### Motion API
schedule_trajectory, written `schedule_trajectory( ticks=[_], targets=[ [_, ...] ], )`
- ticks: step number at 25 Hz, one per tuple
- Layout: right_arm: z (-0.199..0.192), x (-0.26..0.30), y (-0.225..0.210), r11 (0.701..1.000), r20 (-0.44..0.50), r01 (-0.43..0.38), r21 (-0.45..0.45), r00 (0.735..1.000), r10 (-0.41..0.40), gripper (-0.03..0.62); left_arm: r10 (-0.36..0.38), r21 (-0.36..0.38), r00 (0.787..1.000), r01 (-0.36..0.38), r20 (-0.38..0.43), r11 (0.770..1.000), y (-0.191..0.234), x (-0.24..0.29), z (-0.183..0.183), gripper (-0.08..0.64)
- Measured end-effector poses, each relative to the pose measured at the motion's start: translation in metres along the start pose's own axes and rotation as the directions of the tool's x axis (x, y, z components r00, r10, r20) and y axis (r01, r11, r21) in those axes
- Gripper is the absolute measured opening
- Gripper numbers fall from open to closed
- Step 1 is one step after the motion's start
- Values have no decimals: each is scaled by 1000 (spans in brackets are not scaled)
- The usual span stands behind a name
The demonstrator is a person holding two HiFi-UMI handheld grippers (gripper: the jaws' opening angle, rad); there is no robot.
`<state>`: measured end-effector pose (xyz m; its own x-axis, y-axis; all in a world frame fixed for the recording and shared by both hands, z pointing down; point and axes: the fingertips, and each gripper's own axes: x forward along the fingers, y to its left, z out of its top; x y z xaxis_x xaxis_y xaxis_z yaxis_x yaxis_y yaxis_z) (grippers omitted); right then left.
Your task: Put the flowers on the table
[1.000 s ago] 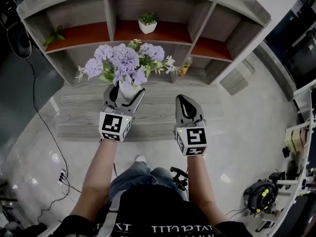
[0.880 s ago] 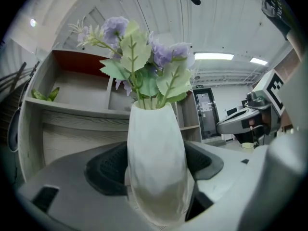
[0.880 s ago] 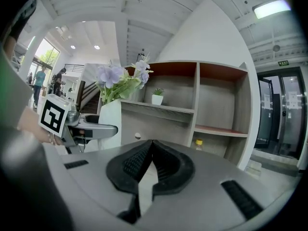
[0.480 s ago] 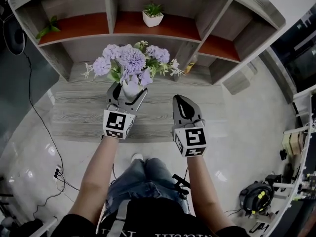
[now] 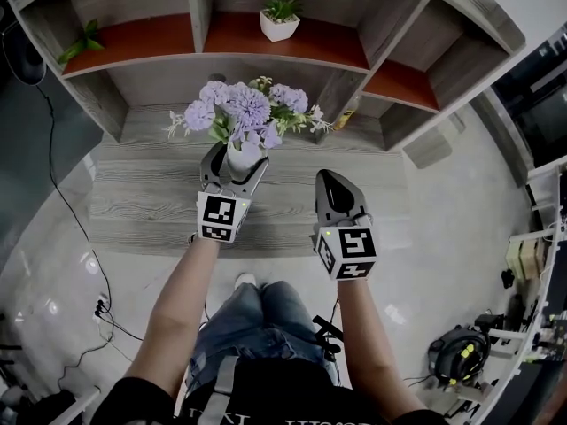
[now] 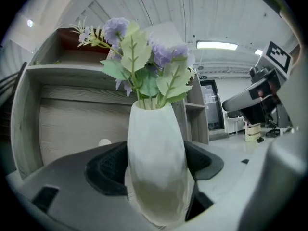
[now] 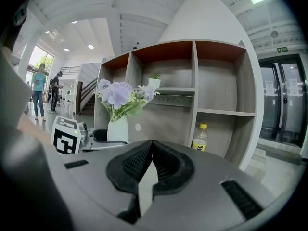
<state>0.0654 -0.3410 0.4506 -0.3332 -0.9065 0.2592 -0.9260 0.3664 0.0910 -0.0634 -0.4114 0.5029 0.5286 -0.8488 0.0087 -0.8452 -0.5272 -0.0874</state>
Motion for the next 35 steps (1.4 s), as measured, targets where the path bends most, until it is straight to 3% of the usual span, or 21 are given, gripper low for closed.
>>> schedule_trajectory(
  ticks=[18,35],
  targets=[
    [-42,-5,-4,999,-51,-5,33,999,7,15,-33,40,999,34,-17,999,-28,9,-35,367],
    [-31,0,19,997,-31,-50,62,998,52,15,-42,15,994,44,-100,999,-28,11,-44,368]
  ],
)
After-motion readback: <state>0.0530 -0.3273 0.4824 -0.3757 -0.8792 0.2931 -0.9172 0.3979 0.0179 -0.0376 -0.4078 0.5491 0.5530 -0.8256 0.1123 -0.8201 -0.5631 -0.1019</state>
